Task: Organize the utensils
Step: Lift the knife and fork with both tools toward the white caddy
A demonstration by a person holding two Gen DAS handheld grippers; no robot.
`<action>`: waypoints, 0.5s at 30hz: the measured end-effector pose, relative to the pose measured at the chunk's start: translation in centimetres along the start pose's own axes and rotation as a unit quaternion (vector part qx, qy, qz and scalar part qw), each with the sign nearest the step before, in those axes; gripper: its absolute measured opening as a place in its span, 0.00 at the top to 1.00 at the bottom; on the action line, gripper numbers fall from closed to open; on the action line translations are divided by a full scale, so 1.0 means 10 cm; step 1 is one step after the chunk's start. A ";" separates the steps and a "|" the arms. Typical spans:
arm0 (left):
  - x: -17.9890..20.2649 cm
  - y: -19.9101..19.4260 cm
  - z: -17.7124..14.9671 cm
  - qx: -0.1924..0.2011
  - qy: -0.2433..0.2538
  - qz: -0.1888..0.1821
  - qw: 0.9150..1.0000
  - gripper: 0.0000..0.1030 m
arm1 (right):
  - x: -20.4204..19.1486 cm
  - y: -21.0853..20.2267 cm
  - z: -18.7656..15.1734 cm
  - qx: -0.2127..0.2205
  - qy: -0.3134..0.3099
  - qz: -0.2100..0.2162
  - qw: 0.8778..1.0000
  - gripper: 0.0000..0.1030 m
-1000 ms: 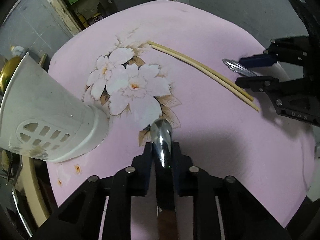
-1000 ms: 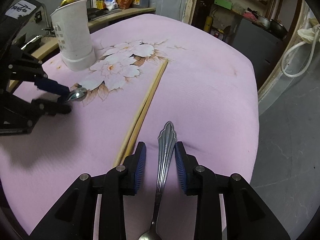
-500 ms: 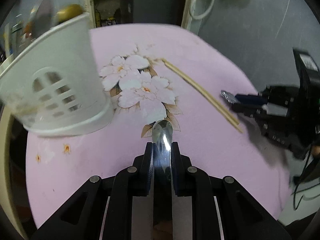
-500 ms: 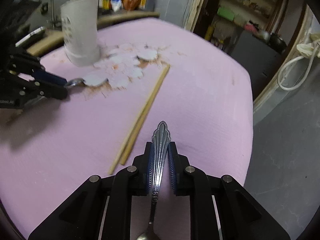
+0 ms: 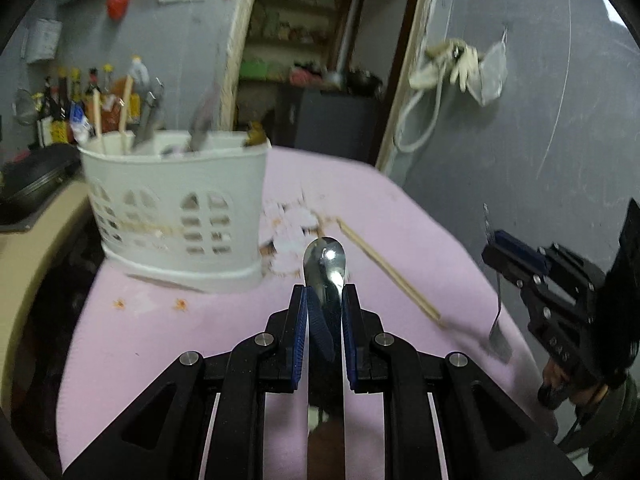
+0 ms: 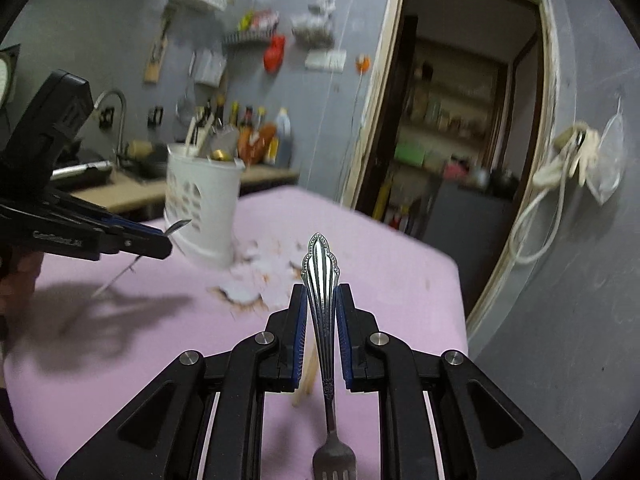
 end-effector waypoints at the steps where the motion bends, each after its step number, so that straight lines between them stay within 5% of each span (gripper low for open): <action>1: 0.00 -0.05 0.02 0.010 -0.005 0.001 1.000 0.87 | 0.00 -0.01 0.02 0.008 -0.002 -0.001 1.000 0.88; 15: -0.35 -0.61 0.84 0.133 -0.055 0.021 0.989 0.87 | 0.03 -0.02 0.91 0.163 0.039 0.031 0.985 0.89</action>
Point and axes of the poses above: each gripper's, at about its wrist camera, not at the fingertips, and y roughly the way its jaws point, x to its right, z to its top, the point moved 1 cm from there along y, roughly the way its jaws point, and after that the axes turned 1 degree about -z, right-handed, at the moved point
